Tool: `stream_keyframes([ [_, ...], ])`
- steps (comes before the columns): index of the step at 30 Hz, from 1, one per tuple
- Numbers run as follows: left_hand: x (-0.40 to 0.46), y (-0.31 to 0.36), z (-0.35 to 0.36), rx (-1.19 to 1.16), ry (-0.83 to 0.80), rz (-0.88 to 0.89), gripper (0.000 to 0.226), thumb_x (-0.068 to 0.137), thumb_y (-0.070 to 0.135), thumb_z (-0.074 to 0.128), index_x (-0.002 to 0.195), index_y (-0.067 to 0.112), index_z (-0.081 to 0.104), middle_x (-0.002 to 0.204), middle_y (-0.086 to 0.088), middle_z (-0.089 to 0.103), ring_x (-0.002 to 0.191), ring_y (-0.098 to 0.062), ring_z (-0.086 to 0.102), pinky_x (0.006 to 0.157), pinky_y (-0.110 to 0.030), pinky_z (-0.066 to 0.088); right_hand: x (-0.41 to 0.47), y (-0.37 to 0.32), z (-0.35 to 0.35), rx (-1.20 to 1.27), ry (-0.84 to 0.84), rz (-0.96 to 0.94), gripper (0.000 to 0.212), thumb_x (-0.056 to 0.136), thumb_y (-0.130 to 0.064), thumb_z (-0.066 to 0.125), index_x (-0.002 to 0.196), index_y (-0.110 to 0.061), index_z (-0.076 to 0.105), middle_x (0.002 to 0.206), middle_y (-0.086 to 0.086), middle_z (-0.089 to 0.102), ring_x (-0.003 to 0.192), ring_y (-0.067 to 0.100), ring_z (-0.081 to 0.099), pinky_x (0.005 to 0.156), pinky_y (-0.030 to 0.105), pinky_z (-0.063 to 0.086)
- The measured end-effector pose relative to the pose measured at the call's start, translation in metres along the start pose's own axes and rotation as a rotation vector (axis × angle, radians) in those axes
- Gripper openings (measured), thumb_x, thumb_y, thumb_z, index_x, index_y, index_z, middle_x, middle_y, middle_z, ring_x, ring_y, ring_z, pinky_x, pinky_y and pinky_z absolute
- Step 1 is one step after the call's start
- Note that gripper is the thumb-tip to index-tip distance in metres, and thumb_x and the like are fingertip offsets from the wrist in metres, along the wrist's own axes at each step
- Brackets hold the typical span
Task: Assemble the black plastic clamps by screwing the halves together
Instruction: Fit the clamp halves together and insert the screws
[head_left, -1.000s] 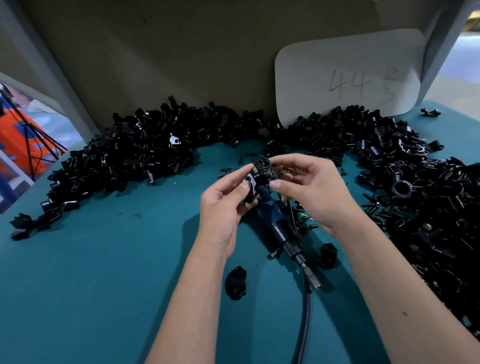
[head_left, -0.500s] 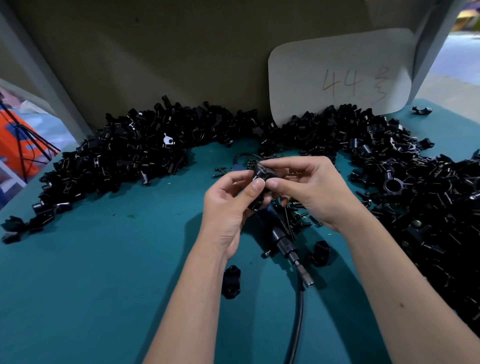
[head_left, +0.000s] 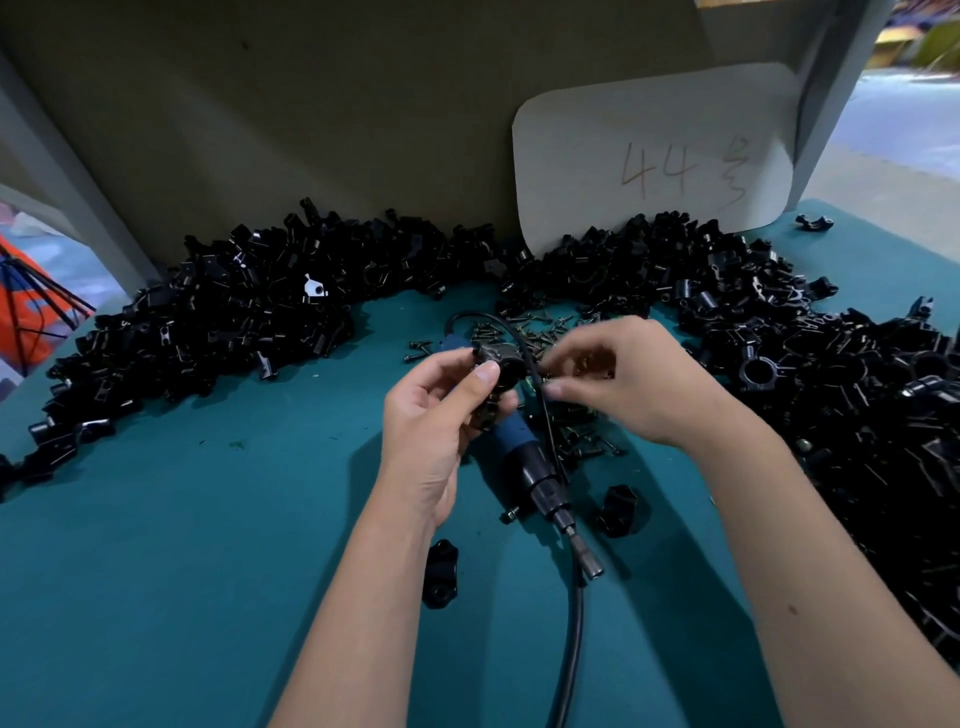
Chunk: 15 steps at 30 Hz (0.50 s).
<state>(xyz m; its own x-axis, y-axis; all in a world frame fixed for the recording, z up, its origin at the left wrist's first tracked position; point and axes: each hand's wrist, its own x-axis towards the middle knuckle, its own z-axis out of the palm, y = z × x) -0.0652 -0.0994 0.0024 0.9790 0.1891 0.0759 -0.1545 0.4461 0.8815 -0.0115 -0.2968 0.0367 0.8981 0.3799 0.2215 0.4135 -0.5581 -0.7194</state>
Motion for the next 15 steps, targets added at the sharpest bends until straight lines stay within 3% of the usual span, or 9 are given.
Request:
stream_keyframes([
  [2, 0.002, -0.001, -0.002, -0.011, 0.045, -0.001, 0.027, 0.074, 0.017, 0.081, 0.099, 0.007, 0.076, 0.099, -0.014, 0.074, 0.074, -0.022, 0.074, 0.074, -0.028, 0.063, -0.002, 0.005, -0.007, -0.155, -0.014, 0.039, 0.008, 0.086, -0.029, 0.084, 0.09, -0.034, 0.08, 0.081, -0.014, 0.072, 0.075, 0.0, 0.064, 0.067, 0.013, 0.048],
  [7, 0.002, 0.003, -0.003, -0.118, 0.093, -0.048, 0.007, 0.083, 0.015, 0.076, 0.087, 0.012, 0.081, 0.099, -0.015, 0.076, 0.075, -0.02, 0.072, 0.069, -0.024, 0.06, -0.004, 0.016, -0.006, -0.29, -0.07, 0.198, 0.023, 0.085, -0.011, 0.085, 0.096, -0.03, 0.078, 0.085, -0.012, 0.07, 0.067, 0.0, 0.059, 0.062, 0.008, 0.044],
  [15, 0.001, 0.007, -0.002, -0.214, 0.133, -0.109, 0.012, 0.098, 0.007, 0.065, 0.106, -0.001, 0.069, 0.103, -0.018, 0.07, 0.074, -0.019, 0.071, 0.068, -0.024, 0.06, 0.001, 0.024, 0.005, -0.325, -0.029, 0.256, 0.027, 0.089, -0.012, 0.08, 0.077, -0.031, 0.067, 0.076, -0.011, 0.066, 0.07, 0.002, 0.062, 0.057, 0.008, 0.04],
])
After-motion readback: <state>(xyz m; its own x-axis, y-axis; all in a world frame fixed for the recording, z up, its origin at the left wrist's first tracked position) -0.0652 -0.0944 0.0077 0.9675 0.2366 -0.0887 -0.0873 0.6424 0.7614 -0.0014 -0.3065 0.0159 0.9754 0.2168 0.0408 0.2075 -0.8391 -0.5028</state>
